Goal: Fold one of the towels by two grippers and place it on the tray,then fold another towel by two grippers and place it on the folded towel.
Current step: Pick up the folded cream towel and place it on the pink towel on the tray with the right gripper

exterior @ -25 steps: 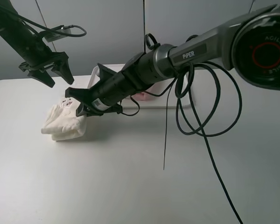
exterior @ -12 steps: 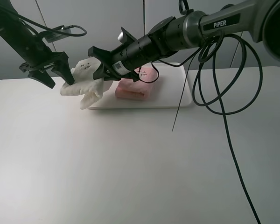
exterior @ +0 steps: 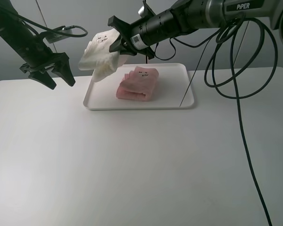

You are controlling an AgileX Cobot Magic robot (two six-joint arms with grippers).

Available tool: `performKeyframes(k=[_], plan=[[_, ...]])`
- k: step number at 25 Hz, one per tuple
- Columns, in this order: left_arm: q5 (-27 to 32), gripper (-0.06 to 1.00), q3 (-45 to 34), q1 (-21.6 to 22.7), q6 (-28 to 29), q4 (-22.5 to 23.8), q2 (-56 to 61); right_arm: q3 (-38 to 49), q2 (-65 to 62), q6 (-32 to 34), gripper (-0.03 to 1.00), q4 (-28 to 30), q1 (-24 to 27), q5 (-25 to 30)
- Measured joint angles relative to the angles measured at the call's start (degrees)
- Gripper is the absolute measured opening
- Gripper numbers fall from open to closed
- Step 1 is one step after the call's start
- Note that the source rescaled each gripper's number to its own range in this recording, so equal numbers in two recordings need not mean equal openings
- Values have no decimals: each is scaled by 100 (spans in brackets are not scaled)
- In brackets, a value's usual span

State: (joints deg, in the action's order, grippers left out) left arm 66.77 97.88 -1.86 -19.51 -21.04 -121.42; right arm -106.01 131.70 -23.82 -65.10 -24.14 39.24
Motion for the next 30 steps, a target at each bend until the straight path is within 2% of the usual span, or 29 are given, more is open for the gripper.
performKeyframes(k=[5,9,13,22,24,25,30], plan=[[0,93,0,0,0,0,0,0,14,291,8,445,367,142],[12,93,0,0,0,0,0,0,189,360,8,486,584,191],[23,93,0,0,0,0,0,0,393,370,8,564,596,247],[48,93,0,0,-11,0,0,0,548,558,8,1298,596,84],[48,93,0,0,-11,0,0,0,548,704,16,1322,596,24],[48,93,0,0,-11,0,0,0,548,765,26,1322,596,-11],[48,93,0,0,-11,0,0,0,548,831,84,1345,596,-37]])
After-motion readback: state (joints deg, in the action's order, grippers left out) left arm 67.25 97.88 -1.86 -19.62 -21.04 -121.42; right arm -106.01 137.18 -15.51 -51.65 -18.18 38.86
